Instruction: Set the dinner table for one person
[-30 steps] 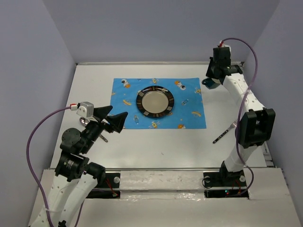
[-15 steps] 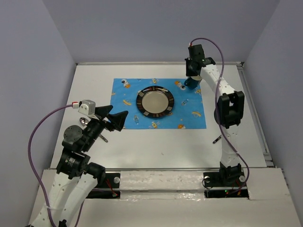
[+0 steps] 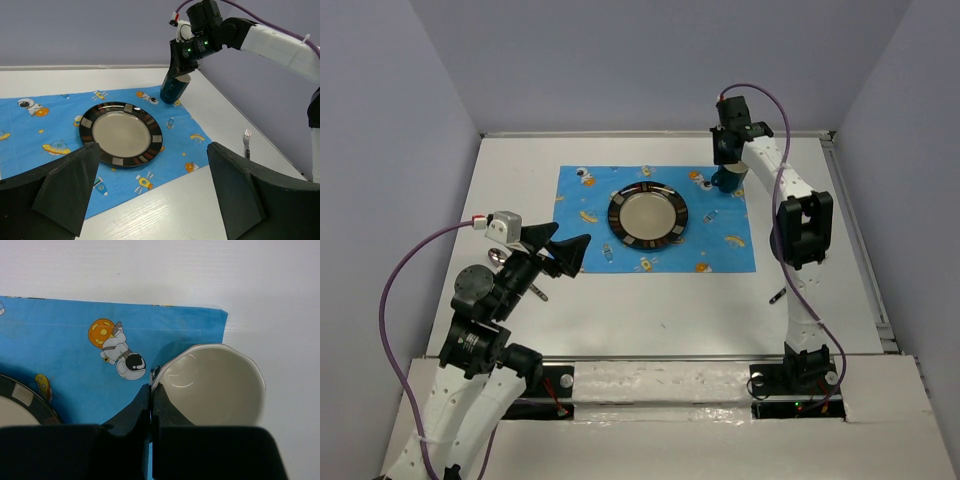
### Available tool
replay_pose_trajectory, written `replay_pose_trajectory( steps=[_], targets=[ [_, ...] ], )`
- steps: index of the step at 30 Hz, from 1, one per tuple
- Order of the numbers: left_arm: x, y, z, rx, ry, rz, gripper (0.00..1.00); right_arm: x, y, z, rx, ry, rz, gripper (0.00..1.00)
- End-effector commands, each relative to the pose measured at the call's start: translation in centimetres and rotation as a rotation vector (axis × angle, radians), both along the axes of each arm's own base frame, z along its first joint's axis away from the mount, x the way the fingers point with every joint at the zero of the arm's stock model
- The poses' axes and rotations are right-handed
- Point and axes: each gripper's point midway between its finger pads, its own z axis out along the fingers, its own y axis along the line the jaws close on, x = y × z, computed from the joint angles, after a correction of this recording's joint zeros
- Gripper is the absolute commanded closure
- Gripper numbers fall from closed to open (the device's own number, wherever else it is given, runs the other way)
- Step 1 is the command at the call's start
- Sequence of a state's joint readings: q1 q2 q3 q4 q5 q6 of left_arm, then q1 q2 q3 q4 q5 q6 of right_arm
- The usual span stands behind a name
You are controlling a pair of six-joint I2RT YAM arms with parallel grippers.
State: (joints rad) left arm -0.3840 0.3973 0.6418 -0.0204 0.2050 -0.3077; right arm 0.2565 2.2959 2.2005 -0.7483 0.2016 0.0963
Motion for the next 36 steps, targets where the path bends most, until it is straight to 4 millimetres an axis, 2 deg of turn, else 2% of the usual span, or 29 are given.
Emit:
replay_pose_trajectory(
  steps=[1,6,11,12,14,15,20,21,24,25,26,27,28,29,30,31,32,33,35,36],
  targets=[
    [0.2,0.3,1.6,-0.004,-0.054,0.014,0.01,2.3,0.1,5.4,0.009,-0.16,0.003,1.0],
    [0.3,0.3,1.5,-0.003,-0.051,0.016,0.01,2.8,0.3,5.2,0.009,-0.164,0.006,1.0],
    [0.3,0.3,1.5,-0.003,-0.049,0.014,0.01,3.0,0.3,3.8,0.004,-0.141,0.003,1.0],
    [0.3,0.3,1.5,-0.003,-0.051,0.014,0.01,3.0,0.2,3.6,0.002,-0.139,-0.001,0.91],
    [0.3,0.3,1.5,-0.003,-0.051,0.014,0.01,3.0,0.2,3.7,-0.001,-0.141,-0.004,0.8],
    [0.2,0.2,1.6,-0.004,-0.054,0.011,0.01,3.0,0.1,3.8,-0.001,-0.143,-0.006,0.68],
    [0.2,0.3,1.5,-0.004,-0.052,0.013,0.01,3.0,0.1,5.1,0.008,-0.167,-0.013,0.55],
    [0.2,0.3,1.6,-0.006,-0.053,0.012,0.01,3.0,0.1,5.7,0.011,-0.178,-0.016,0.47],
    [0.2,0.3,1.6,-0.004,-0.054,0.013,0.01,2.5,-0.1,7.4,0.015,-0.201,-0.022,0.37],
    [0.2,0.3,1.6,-0.007,-0.056,0.013,0.01,2.4,-0.3,8.1,0.015,-0.212,-0.026,0.3],
    [0.1,0.3,1.7,-0.007,-0.059,0.01,0.01,2.0,-0.5,10.0,0.019,-0.243,-0.033,0.27],
    [0.0,0.3,1.8,-0.01,-0.061,0.009,0.01,1.5,-0.9,10.6,0.016,-0.248,-0.057,0.21],
    [-0.1,0.3,1.9,-0.012,-0.065,0.009,0.01,1.0,-1.3,11.3,0.016,-0.255,-0.073,0.21],
    [-0.2,0.4,2.0,-0.013,-0.069,0.009,0.01,-0.2,-1.7,13.8,0.029,-0.295,-0.093,0.19],
    [-0.4,0.4,2.2,-0.017,-0.078,0.008,0.01,-1.0,-2.4,14.5,0.039,-0.306,-0.142,0.19],
    [-0.6,0.5,2.4,-0.019,-0.084,0.008,0.01,-2.4,-3.1,12.7,0.026,-0.258,-0.175,0.19],
    [-0.7,0.5,2.5,-0.021,-0.09,0.008,0.01,-4.4,-3.9,14.8,0.044,-0.291,-0.218,0.2],
    [-1.0,0.4,2.7,-0.024,-0.099,0.002,0.01,-6.2,-5.6,10.9,0.023,-0.222,-0.299,0.22],
    [-1.4,0.3,3.0,-0.03,-0.11,-0.007,0.01,-9.1,-7.8,9.0,0.037,-0.199,-0.386,0.24],
    [-2.0,0.2,3.3,-0.036,-0.124,-0.022,0.01,-11.0,-8.4,10.6,0.138,-0.255,-0.441,0.26]
  ],
)
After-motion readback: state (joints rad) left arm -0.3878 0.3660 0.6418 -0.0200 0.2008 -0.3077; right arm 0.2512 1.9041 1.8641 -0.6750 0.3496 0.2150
